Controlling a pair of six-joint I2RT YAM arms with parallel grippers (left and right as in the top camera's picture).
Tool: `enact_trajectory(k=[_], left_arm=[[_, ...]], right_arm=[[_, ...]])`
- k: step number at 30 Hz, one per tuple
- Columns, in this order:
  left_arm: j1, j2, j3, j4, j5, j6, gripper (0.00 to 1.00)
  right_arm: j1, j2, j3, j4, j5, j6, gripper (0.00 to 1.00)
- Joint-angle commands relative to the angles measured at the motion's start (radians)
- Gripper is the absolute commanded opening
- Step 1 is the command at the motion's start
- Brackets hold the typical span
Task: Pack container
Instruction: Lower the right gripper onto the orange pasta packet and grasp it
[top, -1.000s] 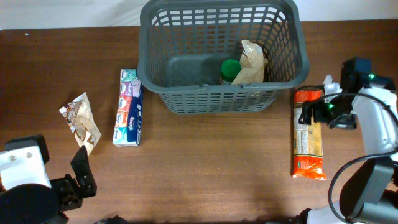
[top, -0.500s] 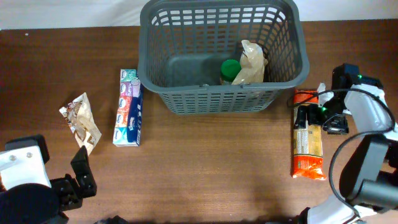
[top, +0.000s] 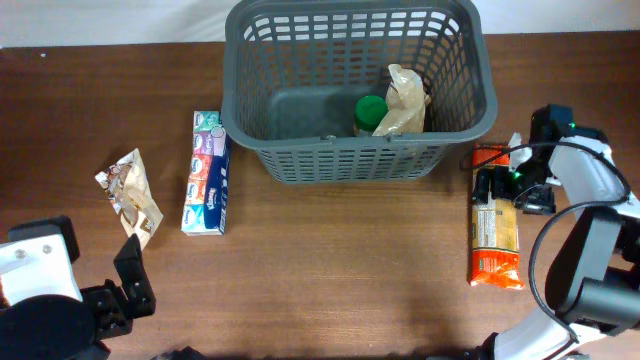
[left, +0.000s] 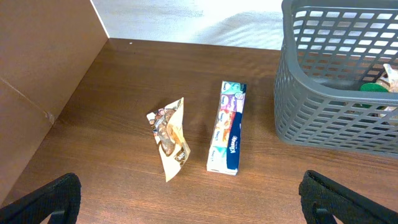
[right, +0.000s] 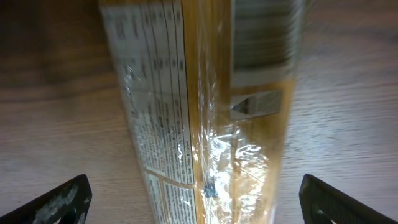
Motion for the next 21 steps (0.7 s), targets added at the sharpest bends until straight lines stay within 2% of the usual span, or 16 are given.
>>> enact_trajectory(k=[1,21], left_arm=[[0.005,0.001,-0.003,0.000,0.004,0.012,1.00],[0.005,0.001,-0.003,0.000,0.004,0.012,1.00]], right_arm=[[-0.003,0.039,-0.030,0.001,-0.013,0.008,0.99],[-0.004,0.138,-0.032,0.034,0.010,0.006,0.99]])
